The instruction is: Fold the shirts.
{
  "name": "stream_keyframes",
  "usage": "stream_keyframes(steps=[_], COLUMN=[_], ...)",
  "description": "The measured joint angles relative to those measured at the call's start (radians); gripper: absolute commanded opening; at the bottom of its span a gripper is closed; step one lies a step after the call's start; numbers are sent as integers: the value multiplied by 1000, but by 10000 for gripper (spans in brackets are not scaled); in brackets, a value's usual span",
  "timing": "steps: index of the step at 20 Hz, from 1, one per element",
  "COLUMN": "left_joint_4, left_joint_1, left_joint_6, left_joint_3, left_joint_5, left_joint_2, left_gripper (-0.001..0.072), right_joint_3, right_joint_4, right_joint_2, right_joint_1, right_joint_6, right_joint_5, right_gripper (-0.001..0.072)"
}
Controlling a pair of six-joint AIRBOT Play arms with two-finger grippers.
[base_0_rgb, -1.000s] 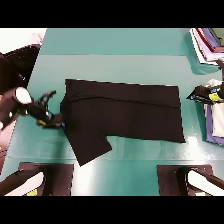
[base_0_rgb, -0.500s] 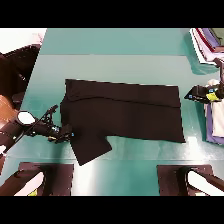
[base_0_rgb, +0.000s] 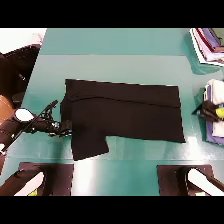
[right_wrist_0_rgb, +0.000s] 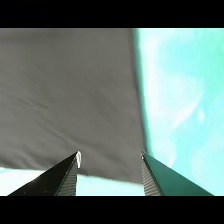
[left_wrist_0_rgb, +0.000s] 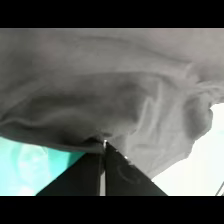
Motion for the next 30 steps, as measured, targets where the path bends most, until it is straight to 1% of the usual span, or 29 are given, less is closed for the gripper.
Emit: stream_keyframes(steps=[4,8,10,11,12,14,17,19,22,25,26,28,30], left_joint_4=[-5,-6,-6,-7,-6,-6,26,81,160,187,190,195,198], left_joint_1=[0,0,0,0,0,0,0,0,0,0,0,0,0], left_joint_6=[13,18,18,19,19,19,17,-2,-47,-89,-103,-119,-122], left_joint_3=[25,31,32,33,33,35,58,74,84,94,105,135,175], left_joint_5=[-9,-14,-14,-14,-15,-17,-51,-90,-184,-316,-342,-350,-290], left_joint_2=[0,0,0,0,0,0,6,45,143,245,264,289,291], left_gripper=[26,26,26,26,25,24,22,23,24,24,24,24,24], right_joint_3=[-241,-378,-406,-413,-420,-428,-436,-436,-437,-431,-419,-378,-317], right_joint_4=[-7,29,75,86,98,106,102,75,36,-34,-49,-67,-74], right_joint_2=[28,-7,-24,-27,-28,-15,38,97,211,331,366,410,412], right_joint_1=[-142,-170,-150,-137,-121,-91,-59,-51,-45,-42,-42,-39,-27], right_joint_6=[0,1,3,4,3,2,1,0,0,10,18,28,35], right_joint_5=[-20,-74,-95,-111,-140,-191,-233,-224,-126,-23,6,47,53], right_gripper=[447,444,359,302,219,24,19,18,18,17,17,17,17])
